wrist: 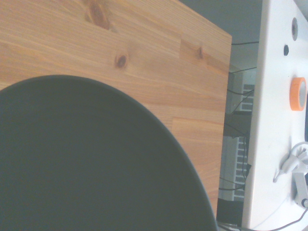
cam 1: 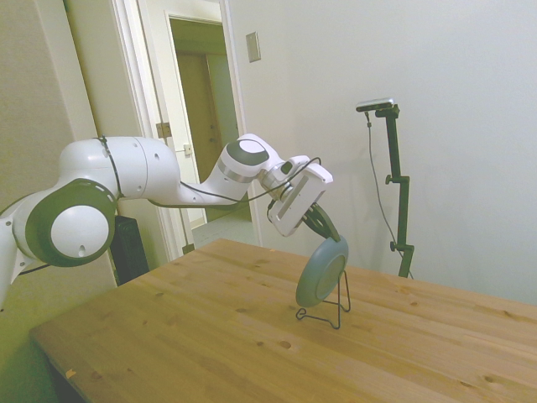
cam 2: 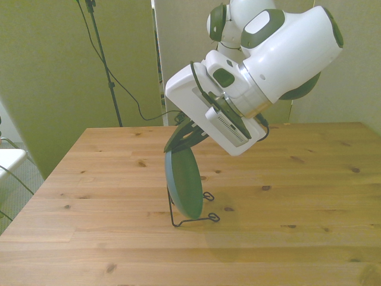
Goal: Load the plate
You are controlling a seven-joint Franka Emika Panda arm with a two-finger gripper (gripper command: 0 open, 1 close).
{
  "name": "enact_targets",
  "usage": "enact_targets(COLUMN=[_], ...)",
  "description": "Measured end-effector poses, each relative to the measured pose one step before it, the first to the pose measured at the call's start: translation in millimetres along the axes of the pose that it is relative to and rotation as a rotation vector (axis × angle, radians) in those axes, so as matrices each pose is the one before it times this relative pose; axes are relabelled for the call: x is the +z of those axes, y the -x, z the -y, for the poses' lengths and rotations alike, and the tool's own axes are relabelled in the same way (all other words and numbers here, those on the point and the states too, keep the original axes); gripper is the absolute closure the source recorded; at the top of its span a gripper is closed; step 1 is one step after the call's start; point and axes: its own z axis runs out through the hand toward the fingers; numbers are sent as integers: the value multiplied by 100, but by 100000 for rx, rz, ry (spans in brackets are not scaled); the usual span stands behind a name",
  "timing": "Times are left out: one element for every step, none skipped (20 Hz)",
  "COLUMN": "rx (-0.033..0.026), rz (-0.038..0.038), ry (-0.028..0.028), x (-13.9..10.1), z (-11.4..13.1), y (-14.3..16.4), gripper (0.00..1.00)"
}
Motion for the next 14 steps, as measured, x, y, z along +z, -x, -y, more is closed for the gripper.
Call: enact_targets(rx=[-197, -205, -189, -96, 17, -85, -141, -138, -241, -171, -170, -277, -312, -352], rz=[-50, 35, 64, -62, -180, -209, -142, -83, -104, -106, -98, -113, -91, -83], ry=[121, 110, 135, 28, -113, -129, -61, -3, -34, -84, -84, -102, -80, -33], x=[36, 68, 90, 109, 101, 96, 76, 58, 13, -6, -6, -16, -10, -5], z=[-35, -53, -70, -83, -74, -66, -58, -42, -12, 16, 17, 16, 6, 1], y=[-27, -37, -48, -83, -103, -101, -77, -49, -24, -6, -4, -6, -10, -6], gripper=[100, 100, 100, 100, 100, 100, 100, 100, 100, 100, 100, 100, 0, 0])
